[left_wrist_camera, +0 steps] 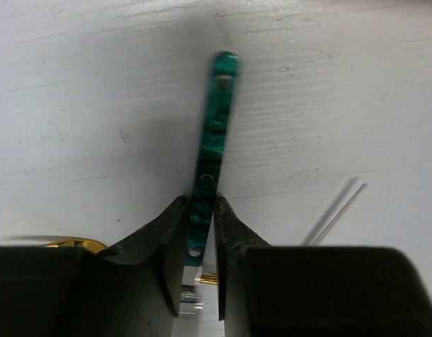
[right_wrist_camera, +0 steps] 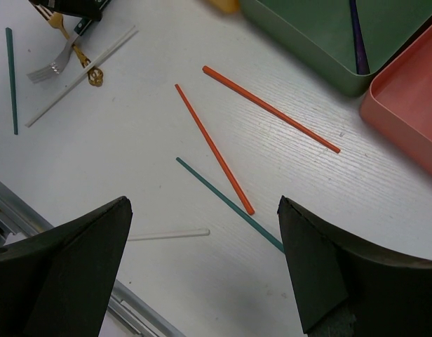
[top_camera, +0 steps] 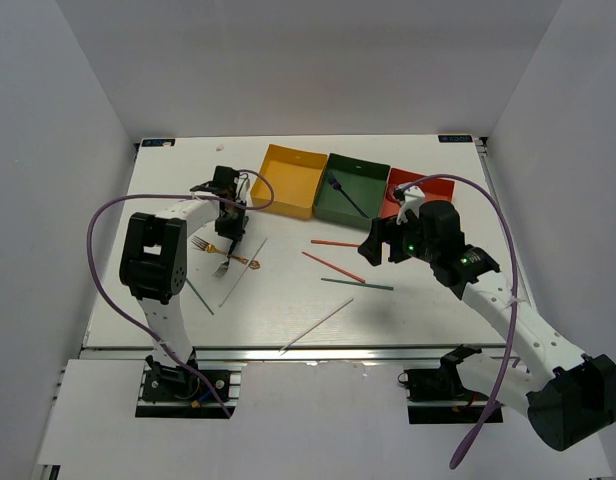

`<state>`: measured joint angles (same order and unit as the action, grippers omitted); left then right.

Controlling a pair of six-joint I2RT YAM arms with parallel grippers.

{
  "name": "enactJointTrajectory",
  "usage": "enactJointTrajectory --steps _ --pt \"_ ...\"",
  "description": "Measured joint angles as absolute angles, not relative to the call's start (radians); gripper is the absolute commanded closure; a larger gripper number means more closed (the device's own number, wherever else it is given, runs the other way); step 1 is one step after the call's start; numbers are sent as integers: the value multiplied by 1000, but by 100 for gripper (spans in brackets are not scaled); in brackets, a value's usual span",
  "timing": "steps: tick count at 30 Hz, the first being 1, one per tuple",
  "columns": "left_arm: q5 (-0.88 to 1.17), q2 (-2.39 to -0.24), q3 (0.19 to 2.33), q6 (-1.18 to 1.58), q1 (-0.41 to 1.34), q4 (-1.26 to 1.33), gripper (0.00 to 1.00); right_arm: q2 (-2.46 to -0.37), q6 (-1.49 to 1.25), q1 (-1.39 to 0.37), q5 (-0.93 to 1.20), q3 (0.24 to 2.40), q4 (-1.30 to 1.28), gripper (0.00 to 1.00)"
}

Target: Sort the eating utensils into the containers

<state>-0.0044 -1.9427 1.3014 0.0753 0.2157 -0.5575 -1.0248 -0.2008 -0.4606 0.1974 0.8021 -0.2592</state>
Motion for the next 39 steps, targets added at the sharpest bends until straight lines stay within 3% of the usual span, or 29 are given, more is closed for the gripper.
enactJointTrajectory --steps 10,16,22,27,32,35,39 --pt "-32 -1941 1301 68 213 -560 100 -1021 -201 -461 197 802 -259 11" --pt "-71 -1940 1336 79 216 -625 100 -1021 -203 -461 201 802 -257 11" --pt "-117 -1917 1507 130 233 -746 100 -1014 -234 -461 237 799 -215 11" --pt "-97 -1808 1597 273 281 -765 100 -968 -332 -461 346 704 6 11" --pt "-52 -1650 1540 499 442 -661 100 -1048 -429 -522 397 678 226 12" --pt "39 -1554 1439 646 566 -538 100 -1134 -429 -602 374 746 270 15" --pt "125 -1506 1347 750 605 -434 100 -1222 -399 -682 299 851 284 18"
